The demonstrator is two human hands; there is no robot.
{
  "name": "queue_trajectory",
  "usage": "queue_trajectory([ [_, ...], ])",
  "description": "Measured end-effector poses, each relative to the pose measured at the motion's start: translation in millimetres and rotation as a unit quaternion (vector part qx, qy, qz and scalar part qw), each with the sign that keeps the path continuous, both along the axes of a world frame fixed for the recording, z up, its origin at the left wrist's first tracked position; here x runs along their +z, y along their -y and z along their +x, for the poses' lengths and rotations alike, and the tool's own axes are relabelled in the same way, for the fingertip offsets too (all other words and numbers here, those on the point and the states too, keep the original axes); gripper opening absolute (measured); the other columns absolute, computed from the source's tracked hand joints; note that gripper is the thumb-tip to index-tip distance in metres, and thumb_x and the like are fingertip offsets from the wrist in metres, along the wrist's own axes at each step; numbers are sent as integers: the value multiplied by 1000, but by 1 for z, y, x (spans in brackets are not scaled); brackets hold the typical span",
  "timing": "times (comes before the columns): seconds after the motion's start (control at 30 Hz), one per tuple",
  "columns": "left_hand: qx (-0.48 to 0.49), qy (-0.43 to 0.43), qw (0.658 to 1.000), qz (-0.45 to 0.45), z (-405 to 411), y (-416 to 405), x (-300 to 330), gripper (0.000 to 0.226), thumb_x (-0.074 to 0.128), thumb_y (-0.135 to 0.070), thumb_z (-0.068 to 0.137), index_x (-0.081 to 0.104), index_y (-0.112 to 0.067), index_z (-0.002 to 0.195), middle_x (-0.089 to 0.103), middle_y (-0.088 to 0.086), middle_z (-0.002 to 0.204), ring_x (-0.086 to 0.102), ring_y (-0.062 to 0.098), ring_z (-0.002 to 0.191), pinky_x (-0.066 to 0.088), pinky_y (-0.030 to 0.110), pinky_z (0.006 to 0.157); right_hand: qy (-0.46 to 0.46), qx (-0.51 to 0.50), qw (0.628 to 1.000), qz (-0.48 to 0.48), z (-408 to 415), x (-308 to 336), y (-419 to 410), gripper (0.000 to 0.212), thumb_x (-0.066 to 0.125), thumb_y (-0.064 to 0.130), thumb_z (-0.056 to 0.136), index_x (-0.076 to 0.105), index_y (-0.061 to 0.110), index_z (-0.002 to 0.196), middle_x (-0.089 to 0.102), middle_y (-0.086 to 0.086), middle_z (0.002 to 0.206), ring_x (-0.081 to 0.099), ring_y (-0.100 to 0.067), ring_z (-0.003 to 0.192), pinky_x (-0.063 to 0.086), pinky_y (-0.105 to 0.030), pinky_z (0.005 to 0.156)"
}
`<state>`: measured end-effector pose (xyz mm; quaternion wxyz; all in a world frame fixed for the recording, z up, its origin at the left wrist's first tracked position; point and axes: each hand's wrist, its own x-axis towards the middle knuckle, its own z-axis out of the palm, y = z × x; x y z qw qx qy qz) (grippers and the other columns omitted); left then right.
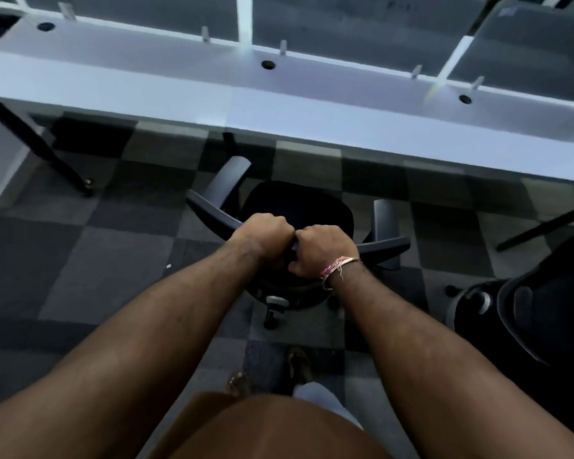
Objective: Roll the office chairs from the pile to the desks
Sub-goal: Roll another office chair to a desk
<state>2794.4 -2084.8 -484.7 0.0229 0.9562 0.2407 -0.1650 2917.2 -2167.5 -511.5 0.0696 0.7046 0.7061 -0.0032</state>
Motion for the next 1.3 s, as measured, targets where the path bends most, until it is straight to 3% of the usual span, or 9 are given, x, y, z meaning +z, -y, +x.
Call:
queue_trajectory([
  [0.1, 39, -3, 999, 1, -23, -4, -2, 14, 63, -40, 93, 66, -27, 89, 53, -6, 76, 68, 22, 82, 55, 36, 72, 4, 47, 999, -1, -14, 1, -15, 34, 60, 56, 75, 61, 24, 85, 67, 2, 87, 65, -22, 79, 36, -31, 60],
  [0.27, 128, 6, 992, 14, -53, -8, -5, 12, 64, -38, 93, 63, -27, 89, 58, -3, 81, 66, 23, 80, 47, 35, 66, 2, 124, 992, -15, -34, 0, -44, 35, 60, 57, 73, 62, 25, 87, 67, 3, 87, 65, -22, 79, 43, -31, 61],
  [0.37, 177, 4, 984, 10, -68, -9, -6, 17, 64, -38, 92, 54, -27, 85, 50, -5, 75, 62, 22, 78, 46, 35, 67, -7, 157, 987, -22, -47, 2, -58, 34, 61, 56, 73, 63, 25, 86, 67, 3, 86, 66, -23, 78, 50, -33, 64],
  [0.5, 246, -4, 969, 16, -92, -8, -7, 18, 66, -44, 92, 61, -27, 89, 63, -3, 86, 61, 21, 77, 46, 35, 66, -9, 211, 977, -30, -68, 5, -74, 33, 60, 57, 76, 62, 26, 85, 66, 4, 83, 64, -22, 74, 50, -33, 62],
  [0.63, 296, -10, 955, 9, -116, -3, -5, 19, 69, -42, 90, 65, -24, 95, 58, -2, 86, 67, 23, 88, 47, 35, 69, -7, 270, 962, -29, -92, 9, -85, 32, 59, 57, 79, 63, 25, 85, 66, 3, 83, 64, -23, 72, 47, -32, 59],
  [0.77, 364, -4, 931, 16, -143, 7, -7, 21, 70, -42, 88, 56, -26, 85, 65, 0, 89, 68, 25, 88, 48, 35, 70, -14, 330, 943, -23, -120, 11, -92, 32, 56, 55, 82, 63, 24, 81, 66, 3, 79, 63, -23, 69, 43, -31, 56],
  [0.9, 427, 5, 904, 20, -167, 19, -8, 21, 69, -42, 88, 56, -26, 82, 48, -5, 73, 69, 25, 86, 50, 35, 69, -28, 377, 925, -31, -148, 11, -99, 31, 52, 53, 85, 62, 24, 80, 66, 2, 79, 65, -25, 70, 46, -32, 58],
  [1.13, 495, -5, 868, 39, -201, 33, -5, 23, 63, -47, 89, 58, -26, 80, 45, -6, 66, 66, 24, 79, 48, 34, 66, -21, 462, 886, -28, -192, 7, -113, 34, 52, 53, 86, 62, 22, 78, 65, 1, 76, 63, -26, 64, 52, -33, 58],
  [1.3, 522, -20, 851, 52, -229, 36, -9, 26, 59, -52, 87, 58, -27, 81, 55, -6, 69, 59, 20, 67, 54, 35, 66, 1, 533, 846, -11, -222, 5, -130, 31, 53, 52, 84, 61, 23, 78, 65, 3, 76, 61, -24, 63, 43, -30, 54],
])
